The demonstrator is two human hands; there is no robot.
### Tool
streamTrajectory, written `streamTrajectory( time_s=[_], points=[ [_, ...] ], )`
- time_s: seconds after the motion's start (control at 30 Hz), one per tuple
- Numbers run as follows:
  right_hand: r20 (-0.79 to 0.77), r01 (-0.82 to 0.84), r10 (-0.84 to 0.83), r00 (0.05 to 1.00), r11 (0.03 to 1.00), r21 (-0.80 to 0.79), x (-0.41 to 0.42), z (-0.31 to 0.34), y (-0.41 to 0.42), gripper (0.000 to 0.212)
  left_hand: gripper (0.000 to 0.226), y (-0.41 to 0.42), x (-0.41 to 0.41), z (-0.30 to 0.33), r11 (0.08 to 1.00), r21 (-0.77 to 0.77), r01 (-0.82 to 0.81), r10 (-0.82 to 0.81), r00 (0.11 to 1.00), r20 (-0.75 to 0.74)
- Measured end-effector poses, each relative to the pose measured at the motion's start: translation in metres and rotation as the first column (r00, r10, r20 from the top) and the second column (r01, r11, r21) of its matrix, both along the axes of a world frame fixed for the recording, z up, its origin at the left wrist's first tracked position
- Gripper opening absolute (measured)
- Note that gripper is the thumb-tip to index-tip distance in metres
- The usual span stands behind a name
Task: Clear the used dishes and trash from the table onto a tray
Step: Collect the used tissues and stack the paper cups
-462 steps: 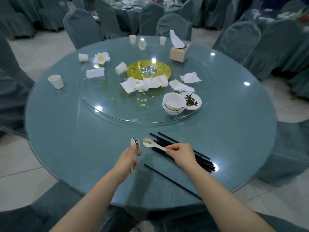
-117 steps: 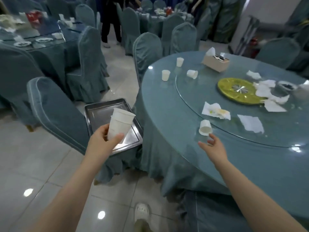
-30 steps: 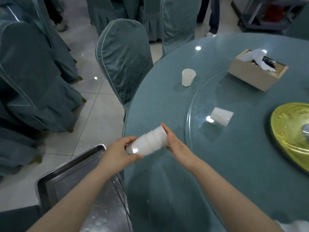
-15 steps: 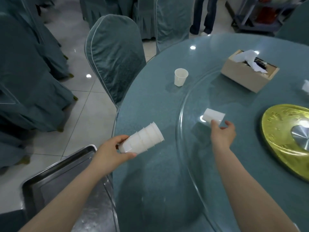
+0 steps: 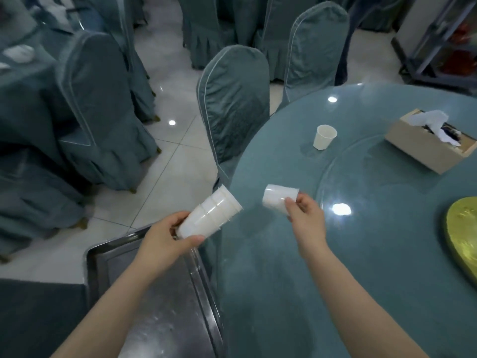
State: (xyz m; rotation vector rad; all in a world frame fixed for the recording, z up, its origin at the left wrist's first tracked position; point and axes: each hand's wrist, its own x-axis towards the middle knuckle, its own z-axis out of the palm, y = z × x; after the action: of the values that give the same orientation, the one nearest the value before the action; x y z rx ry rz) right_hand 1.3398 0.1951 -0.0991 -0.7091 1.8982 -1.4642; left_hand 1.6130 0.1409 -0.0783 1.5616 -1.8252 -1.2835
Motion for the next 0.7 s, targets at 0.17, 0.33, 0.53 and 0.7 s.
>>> streamTrajectory(
  time_s=[0.17, 0.33, 0.53, 0.7],
  points=[
    [0.244, -0.278, 0.302, 0.922, 0.952, -0.128, 0.093, 0.035, -0.002, 0.022, 0.058, 0.030, 0.091, 0.017, 0.997, -0.028, -0.076, 0.078, 0.996, 0.043],
    [0.184, -0.555, 0.582, 0.792, 0.812, -0.179, 0.204, 0.067, 0.004, 0.020, 0.058, 0.085, 0.187, 0.040, 0.982, -0.064, -0.175, 0.176, 0.984, 0.017],
    [0.074, -0.794, 0.805, 0.589, 0.593, -0.132, 0.337, 0.095, 0.045, 0.046, 0.064, 0.180, 0.303, 0.058, 0.917, -0.133, -0.376, 0.372, 0.927, -0.056],
    [-0.026, -0.911, 0.916, 0.399, 0.393, -0.126, 0.459, 0.104, 0.097, 0.023, 0.060, 0.260, 0.397, 0.072, 0.857, -0.173, -0.486, 0.481, 0.874, -0.075]
  ],
)
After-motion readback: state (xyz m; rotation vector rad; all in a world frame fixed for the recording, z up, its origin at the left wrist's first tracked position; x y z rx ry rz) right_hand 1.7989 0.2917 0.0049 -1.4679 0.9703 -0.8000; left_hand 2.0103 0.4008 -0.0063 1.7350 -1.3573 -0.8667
